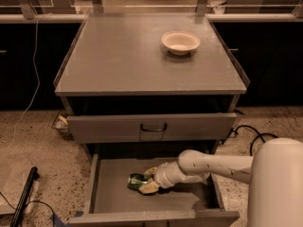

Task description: Pick green can from middle drawer and place on counter

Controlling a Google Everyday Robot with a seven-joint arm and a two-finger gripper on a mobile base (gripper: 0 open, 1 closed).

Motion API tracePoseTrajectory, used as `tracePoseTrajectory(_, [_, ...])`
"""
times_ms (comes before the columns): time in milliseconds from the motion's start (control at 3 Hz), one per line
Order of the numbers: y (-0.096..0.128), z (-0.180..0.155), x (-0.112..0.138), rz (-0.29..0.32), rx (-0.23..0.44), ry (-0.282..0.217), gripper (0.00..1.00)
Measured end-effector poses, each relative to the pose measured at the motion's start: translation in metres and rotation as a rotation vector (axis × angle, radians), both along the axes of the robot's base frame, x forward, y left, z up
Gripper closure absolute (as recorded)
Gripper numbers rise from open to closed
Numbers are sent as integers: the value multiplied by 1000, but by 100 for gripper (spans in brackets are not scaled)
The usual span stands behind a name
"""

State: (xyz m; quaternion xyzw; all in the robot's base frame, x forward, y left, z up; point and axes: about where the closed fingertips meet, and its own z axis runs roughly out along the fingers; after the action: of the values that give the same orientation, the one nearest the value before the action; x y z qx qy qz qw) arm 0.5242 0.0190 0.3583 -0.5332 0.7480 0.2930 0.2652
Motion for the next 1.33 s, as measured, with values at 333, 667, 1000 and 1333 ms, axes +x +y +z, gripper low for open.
tracePoseTrajectory(333, [-19, 33, -10, -2, 27, -22, 100])
tracePoseTrajectory(667, [-50, 92, -36, -5, 53, -81, 100])
tracePoseTrajectory(1000, [-88, 162, -65, -18, 36, -156, 100])
tracePoseTrajectory(1333, [-113, 224, -71, -16, 23, -204, 100])
